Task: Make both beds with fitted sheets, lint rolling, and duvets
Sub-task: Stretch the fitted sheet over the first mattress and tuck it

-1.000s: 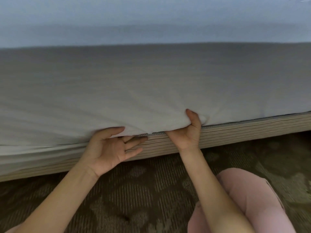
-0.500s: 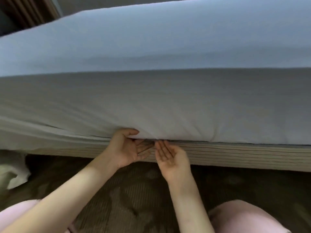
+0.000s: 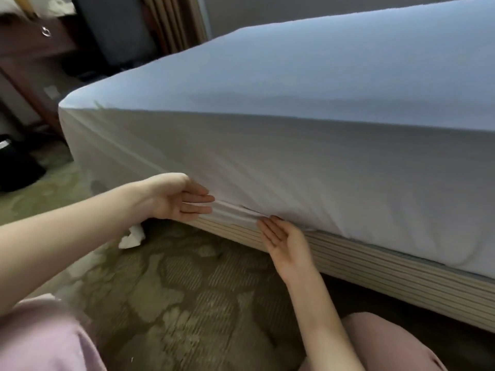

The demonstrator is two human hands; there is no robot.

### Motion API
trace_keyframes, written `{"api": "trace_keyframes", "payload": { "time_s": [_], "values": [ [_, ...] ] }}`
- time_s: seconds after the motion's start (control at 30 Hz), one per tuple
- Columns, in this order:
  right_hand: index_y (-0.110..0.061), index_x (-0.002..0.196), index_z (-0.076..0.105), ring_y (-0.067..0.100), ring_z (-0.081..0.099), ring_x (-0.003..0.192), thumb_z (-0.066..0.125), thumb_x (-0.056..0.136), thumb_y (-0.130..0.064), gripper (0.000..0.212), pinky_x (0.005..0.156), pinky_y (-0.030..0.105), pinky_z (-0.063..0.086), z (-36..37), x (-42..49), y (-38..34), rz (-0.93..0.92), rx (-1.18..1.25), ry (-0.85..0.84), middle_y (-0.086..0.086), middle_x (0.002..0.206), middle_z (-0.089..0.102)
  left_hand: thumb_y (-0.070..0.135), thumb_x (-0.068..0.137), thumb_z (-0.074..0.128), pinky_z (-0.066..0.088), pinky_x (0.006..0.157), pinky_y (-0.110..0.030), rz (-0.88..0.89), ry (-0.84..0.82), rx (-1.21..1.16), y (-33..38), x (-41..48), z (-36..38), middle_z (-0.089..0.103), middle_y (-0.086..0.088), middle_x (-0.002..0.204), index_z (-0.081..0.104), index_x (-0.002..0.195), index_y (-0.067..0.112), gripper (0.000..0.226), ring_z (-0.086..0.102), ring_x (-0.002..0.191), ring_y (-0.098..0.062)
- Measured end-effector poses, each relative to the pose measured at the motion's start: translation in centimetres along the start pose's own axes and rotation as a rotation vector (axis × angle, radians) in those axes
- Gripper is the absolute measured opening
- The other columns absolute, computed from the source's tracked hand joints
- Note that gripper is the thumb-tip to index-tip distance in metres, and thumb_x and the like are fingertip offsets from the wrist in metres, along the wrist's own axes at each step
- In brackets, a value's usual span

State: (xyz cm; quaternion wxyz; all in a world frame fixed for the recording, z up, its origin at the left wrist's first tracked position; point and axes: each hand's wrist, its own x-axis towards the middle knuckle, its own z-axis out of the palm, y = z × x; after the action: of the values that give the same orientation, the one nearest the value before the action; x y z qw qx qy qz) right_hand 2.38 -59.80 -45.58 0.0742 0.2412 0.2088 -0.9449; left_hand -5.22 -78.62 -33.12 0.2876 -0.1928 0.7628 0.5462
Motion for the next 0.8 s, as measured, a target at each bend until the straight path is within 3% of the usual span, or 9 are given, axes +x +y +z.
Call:
{"api": "trace_keyframes", "payload": {
  "time_s": [0.13, 0.23, 0.27, 0.33, 0.4, 0.47, 0.57, 0.7, 0.8],
  "values": [
    [0.003, 0.124, 0.052, 0.031, 0.064, 0.104, 0.05, 0.091, -0.004, 0.034, 0.083, 0.038, 0.054, 1.5, 1.7, 1.8, -0.009, 0.026, 0.026, 0.025, 0.12, 0.06, 0.009, 0.098, 0.037, 0.044, 0.085, -0.039, -0.043, 0.021, -0.161, -1.0, 5.5, -3.0, 0.06, -0.011, 0.103, 0.051, 0.092, 0.006, 0.016, 0.061, 0.084, -0.026],
    [0.004, 0.116, 0.056, 0.036, 0.067, 0.097, 0.088, 0.04, 0.003, 0.083, 0.076, 0.047, 0.055, 2.5, 3.1, 3.5, -0.073, -0.005, 0.021, 0.029, 0.109, 0.065, 0.022, 0.1, 0.042, 0.041, 0.094, -0.041, -0.059, 0.026, -0.224, -2.1, 9.1, -5.9, 0.052, -0.012, 0.11, 0.051, 0.108, 0.011, 0.015, 0.058, 0.086, -0.028],
    [0.004, 0.113, 0.058, 0.037, 0.067, 0.095, 0.093, 0.02, 0.002, 0.099, 0.076, 0.049, 0.054, 2.8, 3.6, 3.9, -0.087, -0.012, 0.03, 0.03, 0.107, 0.066, 0.024, 0.098, 0.048, 0.043, 0.094, -0.041, -0.056, 0.012, -0.241, -2.3, 10.2, -7.1, 0.051, -0.012, 0.117, 0.048, 0.118, 0.014, 0.023, 0.058, 0.093, -0.03],
    [0.004, 0.11, 0.059, 0.036, 0.068, 0.093, 0.095, 0.008, -0.002, 0.108, 0.075, 0.048, 0.056, 3.6, 4.9, 5.1, -0.128, -0.058, 0.072, 0.03, 0.107, 0.066, 0.023, 0.094, 0.056, 0.045, 0.09, -0.042, -0.067, -0.008, -0.25, -2.3, 12.2, -9.6, 0.05, -0.012, 0.125, 0.045, 0.127, 0.016, 0.036, 0.059, 0.101, -0.031],
    [0.005, 0.106, 0.064, 0.033, 0.069, 0.093, 0.098, 0.023, -0.008, 0.091, 0.069, 0.041, 0.06, 5.2, 5.9, 6.6, -0.151, -0.181, 0.116, 0.028, 0.108, 0.066, 0.015, 0.093, 0.057, 0.044, 0.089, -0.038, -0.078, -0.079, -0.24, -1.9, 13.6, -12.0, 0.055, -0.01, 0.117, 0.051, 0.116, 0.013, 0.024, 0.061, 0.095, -0.027],
    [0.001, 0.108, 0.064, 0.029, 0.071, 0.091, 0.084, 0.057, -0.018, 0.058, 0.066, 0.033, 0.06, 7.5, 7.2, 8.4, -0.192, -0.271, 0.175, 0.024, 0.104, 0.069, 0.009, 0.093, 0.053, 0.045, 0.078, -0.032, -0.106, -0.142, -0.222, -1.7, 15.4, -13.8, 0.06, -0.006, 0.098, 0.057, 0.096, 0.012, 0.005, 0.065, 0.078, -0.018],
    [-0.01, 0.114, 0.057, 0.027, 0.07, 0.092, 0.06, 0.077, -0.037, 0.046, 0.07, 0.033, 0.058, 10.7, 9.3, 11.3, -0.282, -0.406, 0.267, 0.017, 0.101, 0.072, 0.009, 0.092, 0.052, 0.036, 0.058, -0.024, -0.119, -0.178, -0.164, -1.9, 17.6, -15.0, 0.06, 0.002, 0.073, 0.054, 0.077, 0.015, 0.016, 0.062, 0.051, -0.007],
    [-0.012, 0.105, 0.057, 0.016, 0.066, 0.079, 0.053, 0.093, -0.032, 0.024, 0.07, 0.027, 0.046, 12.8, 10.6, 14.3, -0.443, -0.452, 0.536, 0.007, 0.083, 0.072, 0.011, 0.094, 0.048, 0.037, 0.061, -0.024, -0.201, -0.278, -0.261, -3.5, 19.0, -15.0, 0.056, 0.001, 0.071, 0.052, 0.075, 0.013, 0.02, 0.054, 0.063, -0.01],
    [-0.014, 0.097, 0.056, 0.011, 0.063, 0.067, 0.053, 0.094, -0.029, 0.016, 0.066, 0.026, 0.043, 13.2, 10.9, 15.9, -0.468, -0.364, 0.664, 0.002, 0.073, 0.069, 0.013, 0.091, 0.055, 0.04, 0.068, -0.027, -0.31, -0.438, -0.393, -5.2, 18.6, -15.3, 0.061, 0.0, 0.082, 0.058, 0.09, 0.013, 0.003, 0.057, 0.074, -0.011]
  ]
}}
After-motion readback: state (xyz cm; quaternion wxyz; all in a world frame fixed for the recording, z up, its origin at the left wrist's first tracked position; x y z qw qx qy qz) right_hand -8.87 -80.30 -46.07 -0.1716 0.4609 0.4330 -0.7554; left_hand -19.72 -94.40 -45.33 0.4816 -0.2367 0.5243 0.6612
